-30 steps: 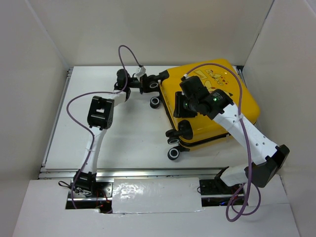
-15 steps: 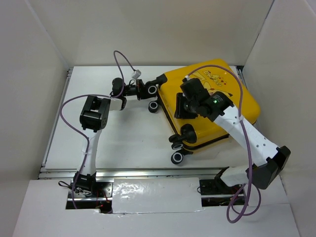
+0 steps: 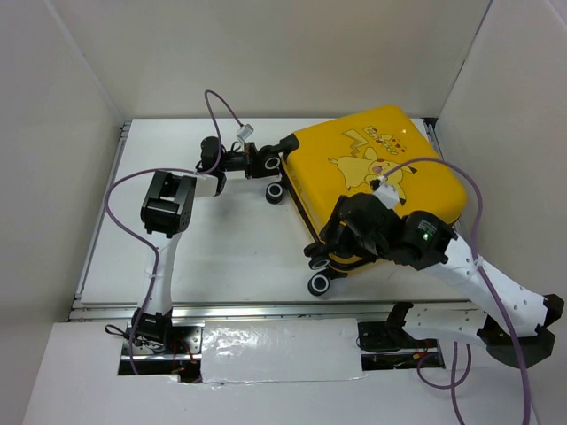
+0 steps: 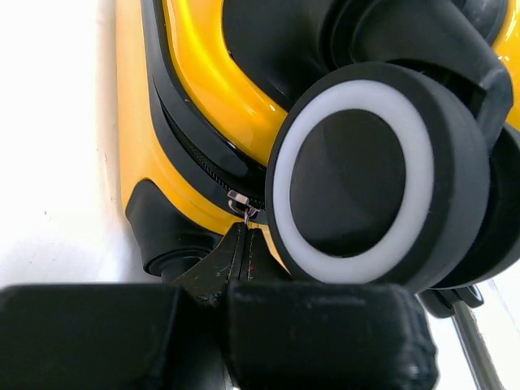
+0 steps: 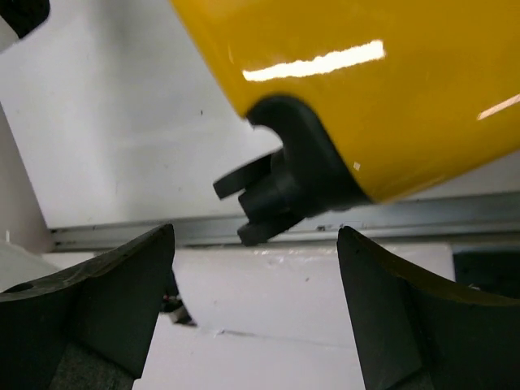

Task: Pack the luggage

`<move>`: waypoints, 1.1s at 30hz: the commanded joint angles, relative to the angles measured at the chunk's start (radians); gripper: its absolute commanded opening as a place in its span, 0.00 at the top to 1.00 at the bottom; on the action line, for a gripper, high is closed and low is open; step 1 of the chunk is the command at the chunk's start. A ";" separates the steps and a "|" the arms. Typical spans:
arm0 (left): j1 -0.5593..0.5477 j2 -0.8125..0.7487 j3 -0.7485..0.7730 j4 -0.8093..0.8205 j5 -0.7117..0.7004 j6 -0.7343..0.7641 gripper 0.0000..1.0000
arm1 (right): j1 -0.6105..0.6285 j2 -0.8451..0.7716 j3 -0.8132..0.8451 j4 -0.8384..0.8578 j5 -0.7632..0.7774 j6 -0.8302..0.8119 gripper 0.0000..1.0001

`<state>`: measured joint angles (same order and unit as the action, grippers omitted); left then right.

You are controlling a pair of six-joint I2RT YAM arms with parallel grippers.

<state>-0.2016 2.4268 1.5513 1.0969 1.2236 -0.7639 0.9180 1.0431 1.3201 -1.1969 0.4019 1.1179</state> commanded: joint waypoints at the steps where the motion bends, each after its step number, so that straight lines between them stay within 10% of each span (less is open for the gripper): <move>1: 0.011 -0.021 0.029 -0.025 0.076 0.011 1.00 | 0.083 -0.017 -0.065 0.011 -0.015 0.296 0.13; 20: 0.014 -0.054 -0.005 -0.051 0.094 0.045 1.00 | 0.125 -0.022 -0.337 0.313 0.038 0.652 0.10; 31: 0.021 -0.051 -0.014 -0.032 0.112 0.032 1.00 | 0.125 -0.008 -0.381 0.287 0.049 0.749 0.36; 33: 0.022 -0.055 -0.023 -0.025 0.116 0.029 1.00 | 0.125 -0.014 -0.378 0.271 0.061 0.757 0.53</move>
<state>-0.1993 2.4180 1.5570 1.0363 1.2350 -0.7372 1.0428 1.0283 0.9550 -0.9112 0.4076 1.8229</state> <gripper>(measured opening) 0.038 0.660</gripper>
